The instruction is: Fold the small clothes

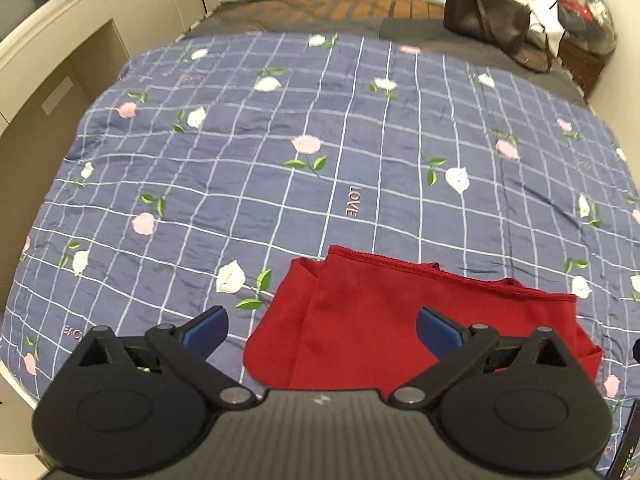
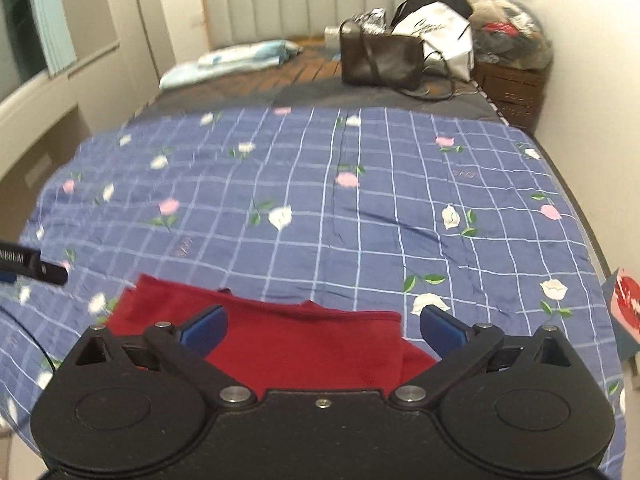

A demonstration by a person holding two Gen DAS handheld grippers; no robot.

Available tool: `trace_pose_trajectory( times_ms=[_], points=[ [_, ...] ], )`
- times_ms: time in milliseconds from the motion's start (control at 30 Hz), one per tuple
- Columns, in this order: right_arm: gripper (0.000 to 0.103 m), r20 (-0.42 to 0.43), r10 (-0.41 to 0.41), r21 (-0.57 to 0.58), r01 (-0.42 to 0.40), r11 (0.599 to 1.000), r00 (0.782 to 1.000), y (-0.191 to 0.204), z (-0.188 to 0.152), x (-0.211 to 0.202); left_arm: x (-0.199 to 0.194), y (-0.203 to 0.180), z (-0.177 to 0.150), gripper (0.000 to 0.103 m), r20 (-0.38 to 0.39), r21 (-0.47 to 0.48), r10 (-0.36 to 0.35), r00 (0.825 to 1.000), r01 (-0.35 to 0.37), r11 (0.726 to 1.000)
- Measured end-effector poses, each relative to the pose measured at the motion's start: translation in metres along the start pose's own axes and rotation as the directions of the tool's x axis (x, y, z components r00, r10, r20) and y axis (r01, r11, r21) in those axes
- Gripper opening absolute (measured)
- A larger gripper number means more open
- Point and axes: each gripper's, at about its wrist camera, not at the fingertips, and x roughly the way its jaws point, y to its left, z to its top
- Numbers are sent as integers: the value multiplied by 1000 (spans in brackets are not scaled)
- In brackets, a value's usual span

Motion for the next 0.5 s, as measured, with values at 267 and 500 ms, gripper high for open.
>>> trace_pose_trajectory(
  times_ms=[267,500],
  points=[
    [102,92,0,47,-4,999,996,29,-19,-57,-60,25,-37,102,74,-20,-39,996,40,999],
    [102,140,-1,80,-10,997,990,58,-56,-114,-103,57,-85,102,106,-45,-63,992,68,997]
  ],
)
